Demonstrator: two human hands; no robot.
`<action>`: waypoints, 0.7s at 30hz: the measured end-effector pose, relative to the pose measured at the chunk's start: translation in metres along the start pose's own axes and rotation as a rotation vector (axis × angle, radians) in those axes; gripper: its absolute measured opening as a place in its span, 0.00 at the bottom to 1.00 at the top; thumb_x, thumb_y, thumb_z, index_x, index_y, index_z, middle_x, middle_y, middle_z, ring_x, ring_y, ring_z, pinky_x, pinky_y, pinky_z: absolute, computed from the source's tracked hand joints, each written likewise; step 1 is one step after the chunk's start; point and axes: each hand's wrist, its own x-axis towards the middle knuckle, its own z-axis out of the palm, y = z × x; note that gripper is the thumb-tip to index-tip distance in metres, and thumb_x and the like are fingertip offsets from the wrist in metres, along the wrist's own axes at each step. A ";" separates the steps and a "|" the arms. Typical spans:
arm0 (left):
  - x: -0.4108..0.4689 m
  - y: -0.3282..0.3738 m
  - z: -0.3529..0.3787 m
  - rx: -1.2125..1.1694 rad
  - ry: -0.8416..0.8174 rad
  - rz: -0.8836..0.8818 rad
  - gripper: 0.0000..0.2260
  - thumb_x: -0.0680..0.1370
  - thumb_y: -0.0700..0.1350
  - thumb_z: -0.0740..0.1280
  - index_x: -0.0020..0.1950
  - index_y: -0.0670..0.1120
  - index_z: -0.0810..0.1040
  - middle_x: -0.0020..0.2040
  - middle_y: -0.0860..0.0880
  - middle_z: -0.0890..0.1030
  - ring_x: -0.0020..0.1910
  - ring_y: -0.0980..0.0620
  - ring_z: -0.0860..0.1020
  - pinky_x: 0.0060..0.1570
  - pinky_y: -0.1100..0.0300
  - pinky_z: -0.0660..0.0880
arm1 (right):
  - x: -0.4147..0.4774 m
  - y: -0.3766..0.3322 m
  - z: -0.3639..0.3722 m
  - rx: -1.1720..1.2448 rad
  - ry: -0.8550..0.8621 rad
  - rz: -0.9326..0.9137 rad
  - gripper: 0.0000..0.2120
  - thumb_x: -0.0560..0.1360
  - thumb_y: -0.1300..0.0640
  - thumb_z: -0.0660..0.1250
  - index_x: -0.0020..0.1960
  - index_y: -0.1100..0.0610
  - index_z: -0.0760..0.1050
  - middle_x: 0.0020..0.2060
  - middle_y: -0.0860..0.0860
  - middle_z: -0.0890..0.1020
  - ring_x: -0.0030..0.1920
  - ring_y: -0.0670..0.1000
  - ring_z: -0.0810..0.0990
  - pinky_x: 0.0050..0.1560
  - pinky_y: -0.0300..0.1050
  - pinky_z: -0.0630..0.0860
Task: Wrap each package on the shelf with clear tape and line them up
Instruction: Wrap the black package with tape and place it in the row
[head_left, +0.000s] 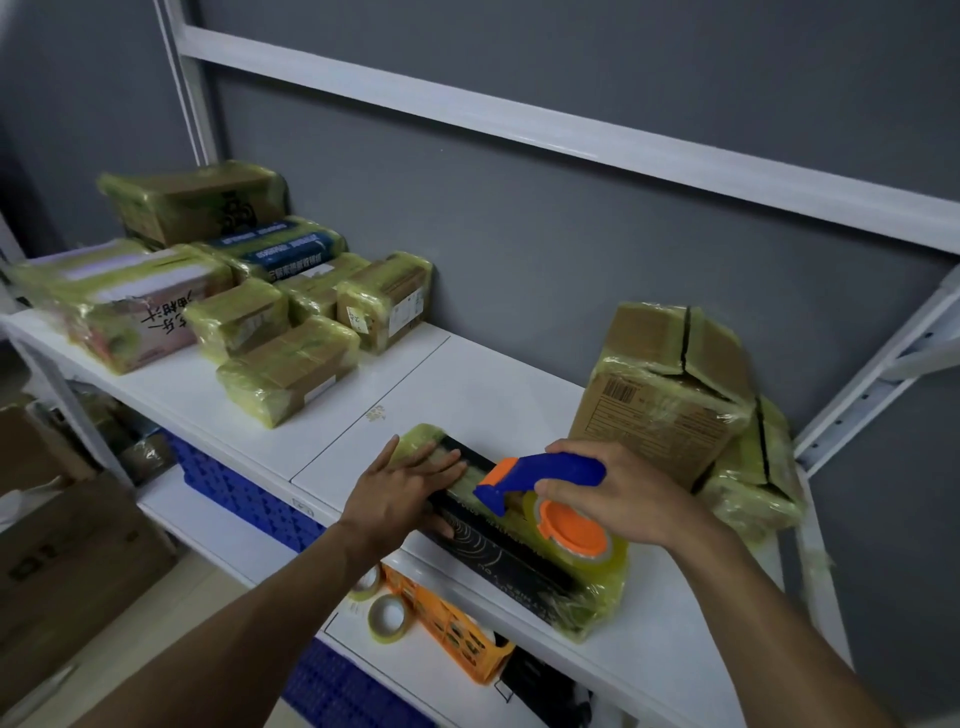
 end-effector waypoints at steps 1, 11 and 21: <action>-0.001 0.000 0.000 -0.001 -0.002 -0.003 0.38 0.75 0.72 0.60 0.81 0.65 0.49 0.81 0.67 0.49 0.81 0.58 0.41 0.77 0.48 0.34 | -0.002 0.001 0.001 0.000 0.007 0.003 0.22 0.64 0.27 0.72 0.56 0.29 0.77 0.48 0.34 0.83 0.49 0.38 0.82 0.49 0.42 0.82; 0.000 -0.002 -0.003 0.021 0.021 0.004 0.38 0.75 0.71 0.62 0.81 0.64 0.52 0.81 0.64 0.52 0.81 0.57 0.43 0.76 0.44 0.29 | -0.010 0.009 0.006 -0.056 0.004 0.048 0.26 0.66 0.30 0.73 0.62 0.33 0.75 0.54 0.34 0.79 0.52 0.37 0.79 0.44 0.32 0.76; 0.005 0.023 0.012 -0.129 -0.002 0.134 0.46 0.70 0.78 0.59 0.82 0.60 0.48 0.82 0.59 0.48 0.81 0.54 0.40 0.80 0.46 0.41 | -0.003 0.015 0.009 0.003 0.054 0.052 0.24 0.70 0.31 0.74 0.64 0.36 0.77 0.54 0.35 0.80 0.50 0.33 0.78 0.38 0.26 0.72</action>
